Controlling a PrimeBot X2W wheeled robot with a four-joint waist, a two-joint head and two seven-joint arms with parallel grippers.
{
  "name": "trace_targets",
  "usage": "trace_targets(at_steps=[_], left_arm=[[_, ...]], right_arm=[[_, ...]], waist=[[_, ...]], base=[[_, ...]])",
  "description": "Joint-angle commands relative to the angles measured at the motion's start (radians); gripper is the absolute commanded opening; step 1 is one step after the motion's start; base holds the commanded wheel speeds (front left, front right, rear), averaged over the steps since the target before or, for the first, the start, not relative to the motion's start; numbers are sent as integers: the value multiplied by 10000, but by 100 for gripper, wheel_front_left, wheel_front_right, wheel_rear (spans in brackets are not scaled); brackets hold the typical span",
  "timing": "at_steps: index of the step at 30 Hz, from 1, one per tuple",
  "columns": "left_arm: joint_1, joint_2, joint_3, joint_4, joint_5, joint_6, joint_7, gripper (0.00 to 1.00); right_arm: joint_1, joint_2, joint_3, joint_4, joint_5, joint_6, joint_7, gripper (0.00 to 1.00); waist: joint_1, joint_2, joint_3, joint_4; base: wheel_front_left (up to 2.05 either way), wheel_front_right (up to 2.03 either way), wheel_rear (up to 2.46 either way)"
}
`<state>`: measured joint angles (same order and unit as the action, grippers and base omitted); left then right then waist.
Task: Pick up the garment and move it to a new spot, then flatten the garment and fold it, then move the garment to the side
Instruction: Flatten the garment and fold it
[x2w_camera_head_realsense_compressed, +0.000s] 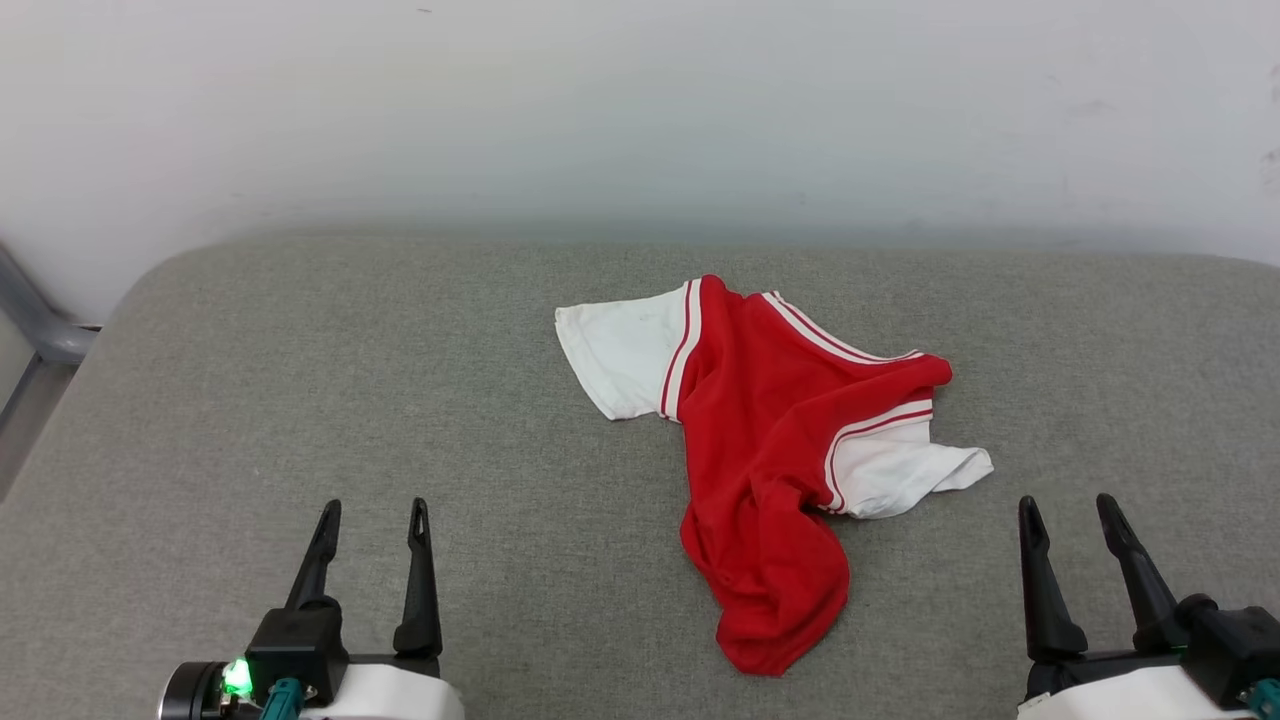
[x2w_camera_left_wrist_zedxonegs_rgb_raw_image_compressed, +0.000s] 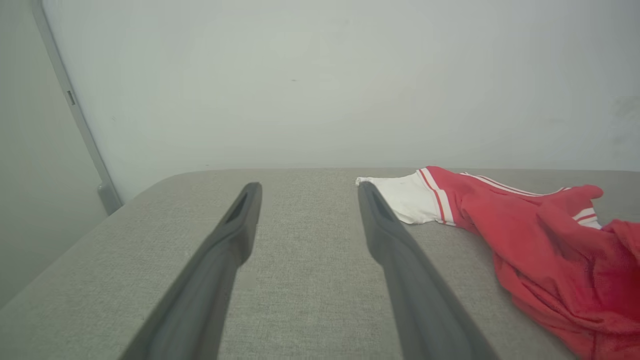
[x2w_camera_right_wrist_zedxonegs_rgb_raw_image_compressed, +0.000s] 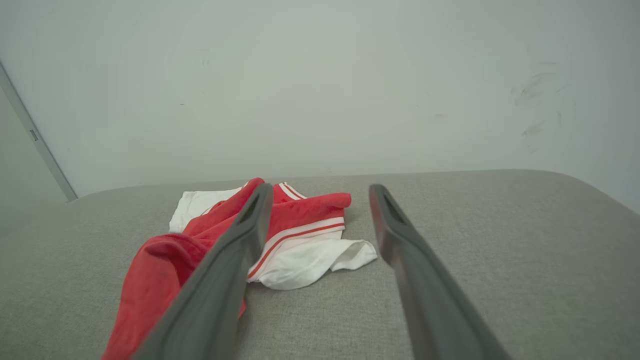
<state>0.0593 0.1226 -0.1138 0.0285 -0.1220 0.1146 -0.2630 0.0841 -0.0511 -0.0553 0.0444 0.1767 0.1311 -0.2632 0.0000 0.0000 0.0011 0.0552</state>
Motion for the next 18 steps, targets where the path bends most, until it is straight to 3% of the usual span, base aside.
trace_targets(at_steps=[1,18], left_arm=[[135,-77,109,69,102,-100,-26,100],[117,-494,726,365,563,-684,-26,100]], right_arm=[[160,16,8,41,9,-7,-24,100],[22,16,34,124,72,-7,-24,100]], waist=[[0,0,-5,11],[0,0,-30,-81]], base=[[0,0,0],[0,0,0]])
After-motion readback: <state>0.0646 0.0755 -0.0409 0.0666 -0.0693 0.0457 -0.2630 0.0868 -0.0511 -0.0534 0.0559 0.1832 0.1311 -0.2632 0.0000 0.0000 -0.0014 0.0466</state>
